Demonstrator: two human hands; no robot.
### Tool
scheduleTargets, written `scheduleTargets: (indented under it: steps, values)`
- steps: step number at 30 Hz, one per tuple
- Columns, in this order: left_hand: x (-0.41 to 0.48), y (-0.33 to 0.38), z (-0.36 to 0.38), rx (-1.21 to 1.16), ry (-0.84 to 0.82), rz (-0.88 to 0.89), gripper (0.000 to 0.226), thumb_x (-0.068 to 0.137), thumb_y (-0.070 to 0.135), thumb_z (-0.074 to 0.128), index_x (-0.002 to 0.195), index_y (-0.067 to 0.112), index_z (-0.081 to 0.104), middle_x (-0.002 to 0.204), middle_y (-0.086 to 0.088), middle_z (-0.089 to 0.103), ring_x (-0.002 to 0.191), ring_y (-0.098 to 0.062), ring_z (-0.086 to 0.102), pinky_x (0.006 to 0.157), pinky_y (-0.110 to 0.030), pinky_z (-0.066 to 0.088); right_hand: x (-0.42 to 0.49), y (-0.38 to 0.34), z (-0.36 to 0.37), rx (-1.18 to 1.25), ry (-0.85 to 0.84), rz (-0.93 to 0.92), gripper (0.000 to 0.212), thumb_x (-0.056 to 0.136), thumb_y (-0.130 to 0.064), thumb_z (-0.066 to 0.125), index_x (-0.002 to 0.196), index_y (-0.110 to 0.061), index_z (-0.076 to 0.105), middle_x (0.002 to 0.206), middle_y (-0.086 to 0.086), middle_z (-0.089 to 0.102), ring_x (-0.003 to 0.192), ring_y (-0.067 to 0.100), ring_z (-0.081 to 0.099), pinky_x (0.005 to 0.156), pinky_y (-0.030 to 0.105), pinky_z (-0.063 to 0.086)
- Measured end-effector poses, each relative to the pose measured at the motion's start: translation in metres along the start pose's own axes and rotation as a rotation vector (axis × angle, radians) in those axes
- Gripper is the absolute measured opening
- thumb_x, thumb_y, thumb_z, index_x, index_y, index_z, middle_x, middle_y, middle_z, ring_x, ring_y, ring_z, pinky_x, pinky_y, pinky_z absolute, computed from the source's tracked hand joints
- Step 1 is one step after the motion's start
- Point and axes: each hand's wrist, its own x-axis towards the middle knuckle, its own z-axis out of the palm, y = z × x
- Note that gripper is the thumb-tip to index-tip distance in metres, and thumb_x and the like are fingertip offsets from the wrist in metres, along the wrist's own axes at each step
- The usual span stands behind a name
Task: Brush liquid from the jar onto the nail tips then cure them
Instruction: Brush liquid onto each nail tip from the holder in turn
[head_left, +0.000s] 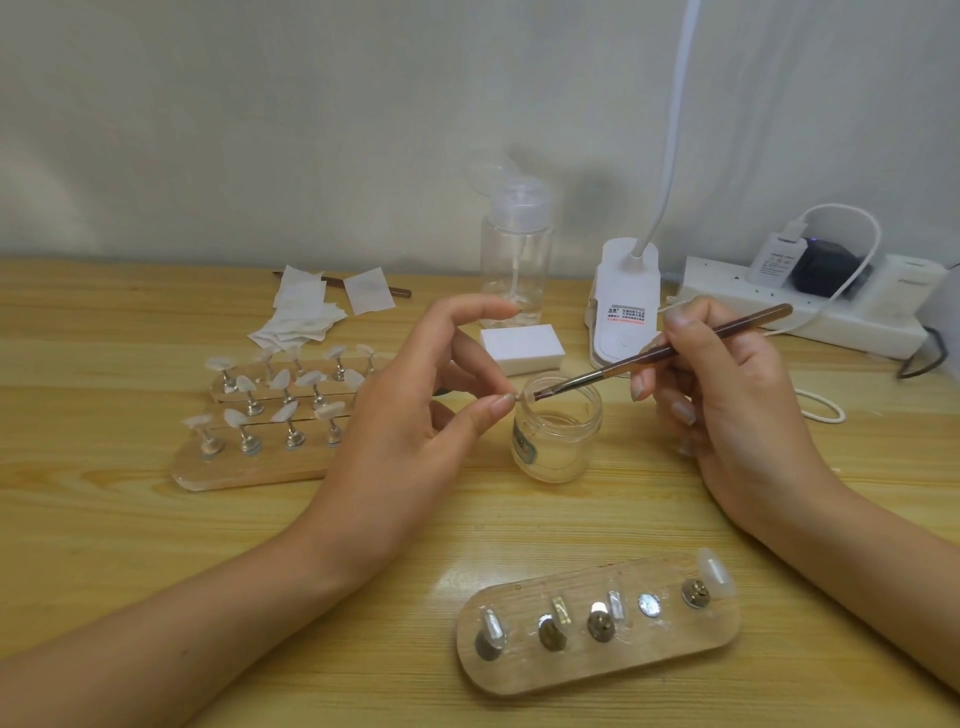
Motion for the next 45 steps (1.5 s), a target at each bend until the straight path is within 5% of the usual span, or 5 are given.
scheduleTargets:
  steps: [21, 35, 42, 45]
  values:
    - [0.0008, 0.002, 0.0011, -0.016, -0.005, -0.01, 0.051, 0.092, 0.002, 0.068, 0.128, 0.036, 0.054, 0.091, 0.006, 0.067, 0.099, -0.016, 0.067, 0.078, -0.04, 0.055, -0.0004, -0.0018, 0.0004, 0.059, -0.017, 0.011, 0.024, 0.096, -0.031, 0.05, 0.075, -0.018, 0.047, 0.06, 0.002, 0.061, 0.041, 0.008, 0.031, 0.038, 0.018, 0.023]
    - [0.0009, 0.0004, -0.0001, 0.001, -0.007, -0.019, 0.051, 0.092, 0.002, 0.068, 0.127, 0.037, 0.054, 0.09, 0.008, 0.066, 0.096, -0.013, 0.067, 0.071, -0.026, 0.054, -0.001, -0.0018, 0.0004, 0.098, -0.087, -0.029, 0.028, 0.098, -0.032, 0.053, 0.075, -0.018, 0.046, 0.061, 0.003, 0.061, 0.042, 0.008, 0.033, 0.038, 0.017, 0.025]
    - [0.0011, 0.0014, 0.0004, -0.008, -0.009, -0.03, 0.051, 0.091, 0.003, 0.069, 0.127, 0.035, 0.054, 0.091, 0.006, 0.067, 0.097, -0.014, 0.068, 0.072, -0.034, 0.056, -0.0004, -0.0015, -0.0003, 0.107, -0.032, -0.033, 0.031, 0.102, -0.026, 0.048, 0.071, -0.023, 0.05, 0.06, 0.003, 0.062, 0.041, 0.008, 0.031, 0.04, 0.024, 0.017]
    - [0.001, 0.0012, 0.0001, -0.008, -0.006, -0.03, 0.051, 0.091, 0.002, 0.069, 0.126, 0.036, 0.054, 0.09, 0.007, 0.066, 0.096, -0.014, 0.067, 0.071, -0.031, 0.055, -0.0014, -0.0025, 0.0017, 0.108, -0.088, -0.06, 0.027, 0.097, -0.03, 0.051, 0.073, -0.019, 0.045, 0.06, 0.004, 0.061, 0.041, 0.008, 0.032, 0.039, 0.018, 0.023]
